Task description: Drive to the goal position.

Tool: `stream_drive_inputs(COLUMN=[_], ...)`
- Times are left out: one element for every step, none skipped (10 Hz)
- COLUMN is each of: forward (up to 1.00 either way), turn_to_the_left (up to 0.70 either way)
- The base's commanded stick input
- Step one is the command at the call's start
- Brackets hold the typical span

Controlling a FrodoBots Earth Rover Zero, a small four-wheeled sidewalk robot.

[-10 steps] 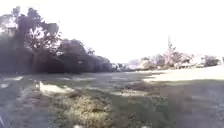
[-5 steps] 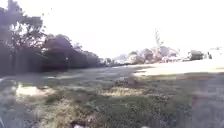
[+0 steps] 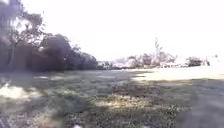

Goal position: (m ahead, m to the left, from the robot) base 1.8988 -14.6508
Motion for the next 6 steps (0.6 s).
stream_drive_inputs(forward=[1.00,1.00,1.00,1.00,1.00,1.00], turn_to_the_left=[0.00,0.00,0.00,0.00,-0.03,-0.03])
